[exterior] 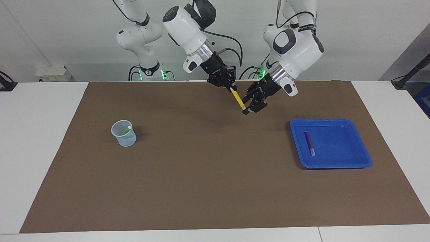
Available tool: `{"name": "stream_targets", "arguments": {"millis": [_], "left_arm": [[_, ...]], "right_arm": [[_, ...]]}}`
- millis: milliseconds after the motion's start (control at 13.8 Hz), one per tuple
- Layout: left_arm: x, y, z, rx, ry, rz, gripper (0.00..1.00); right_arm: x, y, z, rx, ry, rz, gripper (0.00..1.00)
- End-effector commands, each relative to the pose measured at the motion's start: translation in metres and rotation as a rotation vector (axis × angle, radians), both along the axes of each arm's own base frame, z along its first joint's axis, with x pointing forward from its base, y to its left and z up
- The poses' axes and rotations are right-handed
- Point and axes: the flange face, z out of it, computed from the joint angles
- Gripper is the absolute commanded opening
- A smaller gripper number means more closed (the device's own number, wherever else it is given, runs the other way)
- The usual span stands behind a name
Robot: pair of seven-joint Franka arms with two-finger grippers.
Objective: Right arm passes pens to left for tray arrangement
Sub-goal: 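Grasp the yellow pen with the left gripper and release the right gripper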
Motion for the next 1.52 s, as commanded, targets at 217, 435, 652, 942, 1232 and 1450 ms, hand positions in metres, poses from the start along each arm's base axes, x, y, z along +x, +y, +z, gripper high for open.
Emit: {"name": "stream_targets", "arguments": {"millis": [217, 435, 652, 942, 1232, 1450], "left_arm": [[-0.014, -0.007, 0.002, 0.013, -0.024, -0.016, 0.33], [-0.014, -0.007, 0.003, 0.013, -0.027, -0.019, 0.18], [-0.015, -0.007, 0.002, 0.018, -0.056, -0.063, 0.0], [-0.016, -0.008, 0.002, 0.018, -0.044, -0.075, 0.0], [-0.015, -0.007, 0.004, 0.016, -0.045, -0.073, 0.0], [-0.013, 0.004, 0.002, 0.025, -0.08, -0.17, 0.0]], "right_arm": [[0.0, -0.003, 0.002, 0.011, 0.003, 0.02, 0.0], [0.0, -0.003, 0.002, 0.011, 0.003, 0.02, 0.0], [0.0, -0.003, 0.002, 0.011, 0.004, 0.017, 0.0], [0.0, -0.003, 0.002, 0.012, 0.006, 0.015, 0.0], [0.0, -0.003, 0.004, 0.014, 0.012, 0.012, 1.0], [0.022, -0.034, 0.021, -0.021, 0.035, 0.023, 1.0]]}}
